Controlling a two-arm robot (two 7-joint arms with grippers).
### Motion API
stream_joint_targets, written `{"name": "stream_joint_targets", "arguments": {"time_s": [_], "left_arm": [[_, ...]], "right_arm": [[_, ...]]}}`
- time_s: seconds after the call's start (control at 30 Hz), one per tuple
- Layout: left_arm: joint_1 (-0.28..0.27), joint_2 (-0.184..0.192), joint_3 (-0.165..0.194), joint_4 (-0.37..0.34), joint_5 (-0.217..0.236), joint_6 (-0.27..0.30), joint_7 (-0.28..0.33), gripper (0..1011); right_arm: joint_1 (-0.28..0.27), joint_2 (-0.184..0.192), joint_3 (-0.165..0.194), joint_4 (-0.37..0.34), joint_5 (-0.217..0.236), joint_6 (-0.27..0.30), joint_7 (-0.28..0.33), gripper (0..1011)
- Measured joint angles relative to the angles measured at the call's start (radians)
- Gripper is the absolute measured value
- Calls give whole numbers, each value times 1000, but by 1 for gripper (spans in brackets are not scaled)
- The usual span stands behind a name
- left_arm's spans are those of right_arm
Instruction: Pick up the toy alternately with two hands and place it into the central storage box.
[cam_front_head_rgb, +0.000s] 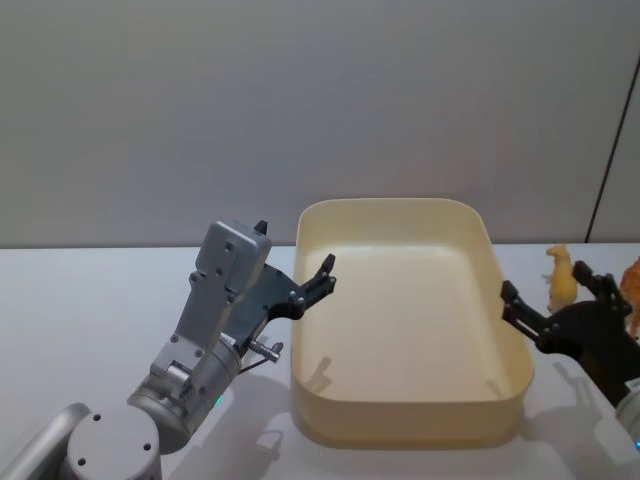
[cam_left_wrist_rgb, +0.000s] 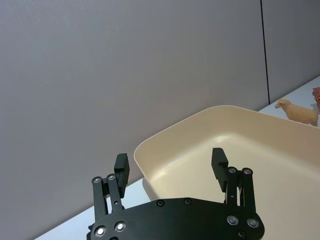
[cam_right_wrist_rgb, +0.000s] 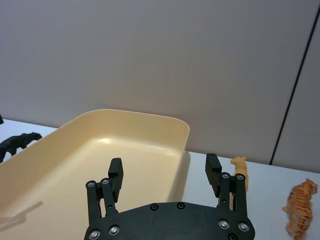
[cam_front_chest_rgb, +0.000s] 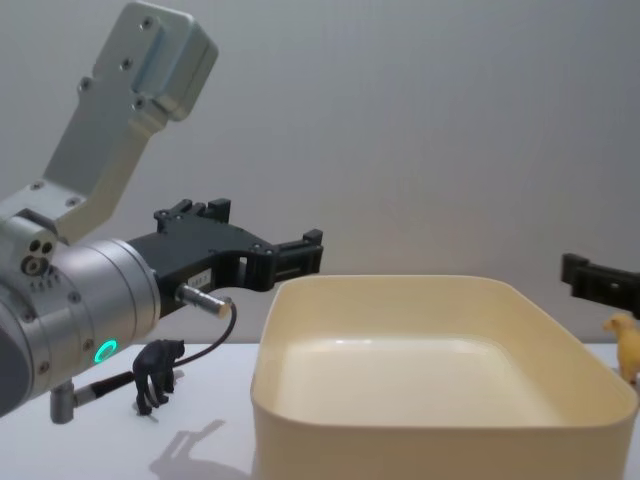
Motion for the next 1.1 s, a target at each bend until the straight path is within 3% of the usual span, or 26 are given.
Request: {"name": "stream_joint_targets", "arguments": {"time_s": [0.43, 0.63, 0.8, 1.1], "left_arm": [[0, 0, 0, 0, 0, 0, 0, 1001], [0, 0, 0, 0, 0, 0, 0, 1001], [0, 0, 0, 0, 0, 0, 0, 1001], [0, 0, 0, 0, 0, 0, 0, 1002]], "right_arm": [[-63, 58, 55, -24, 26, 4, -107, 1001], [-62, 71, 76, 3, 23, 22, -154, 1001], [-28, 67, 84, 58, 3, 40, -182, 1001], [104, 27, 79, 238, -61, 63, -202, 1001]]}}
